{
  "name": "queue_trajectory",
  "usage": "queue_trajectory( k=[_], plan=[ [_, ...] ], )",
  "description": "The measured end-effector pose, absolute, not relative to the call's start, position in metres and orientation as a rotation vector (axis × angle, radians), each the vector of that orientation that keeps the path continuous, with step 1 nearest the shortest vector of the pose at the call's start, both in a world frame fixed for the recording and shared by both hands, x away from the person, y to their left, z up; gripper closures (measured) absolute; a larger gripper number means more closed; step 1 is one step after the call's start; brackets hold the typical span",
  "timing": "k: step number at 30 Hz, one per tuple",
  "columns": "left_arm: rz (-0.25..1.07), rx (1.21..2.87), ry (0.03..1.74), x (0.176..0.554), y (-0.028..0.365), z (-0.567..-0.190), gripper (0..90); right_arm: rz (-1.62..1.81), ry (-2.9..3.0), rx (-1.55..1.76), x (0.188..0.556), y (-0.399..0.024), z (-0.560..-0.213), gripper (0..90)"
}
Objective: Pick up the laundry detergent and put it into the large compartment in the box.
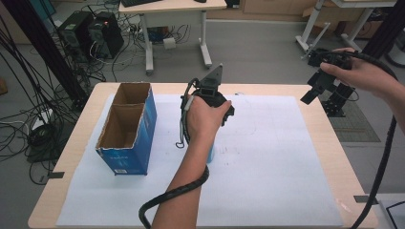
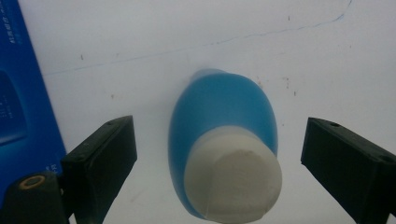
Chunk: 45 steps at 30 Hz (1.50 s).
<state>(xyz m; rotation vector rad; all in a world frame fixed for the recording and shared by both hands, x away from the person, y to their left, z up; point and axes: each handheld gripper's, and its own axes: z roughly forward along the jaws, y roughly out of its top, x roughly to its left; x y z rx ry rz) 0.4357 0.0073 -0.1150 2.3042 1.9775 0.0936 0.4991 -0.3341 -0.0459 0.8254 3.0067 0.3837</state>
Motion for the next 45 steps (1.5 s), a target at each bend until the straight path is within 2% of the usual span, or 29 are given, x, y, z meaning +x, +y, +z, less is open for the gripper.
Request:
queue_trajectory(
  k=[8, 12, 17, 19, 45],
  plan=[
    [0.094, 2.316, 1.987, 0.437, 0.004, -0.121, 15.6, 0.399, 3.003, 0.829, 0.498, -0.337, -0.044, 4.5],
    [0.097, 2.330, 1.985, 0.437, 0.002, -0.122, 21.3, 0.402, 3.003, 0.828, 0.497, -0.339, -0.044, 4.5],
    [0.118, 2.368, 1.973, 0.437, -0.004, -0.123, 35.3, 0.414, 2.996, 0.826, 0.496, -0.341, -0.043, 4.5],
    [0.133, 2.382, 1.971, 0.436, -0.008, -0.124, 37.4, 0.414, 3.000, 0.821, 0.496, -0.341, -0.043, 4.5],
    [0.130, 2.370, 1.922, 0.427, 0.001, -0.119, 38.0, 0.411, 2.982, 0.822, 0.488, -0.341, -0.040, 4.5]
  ],
)
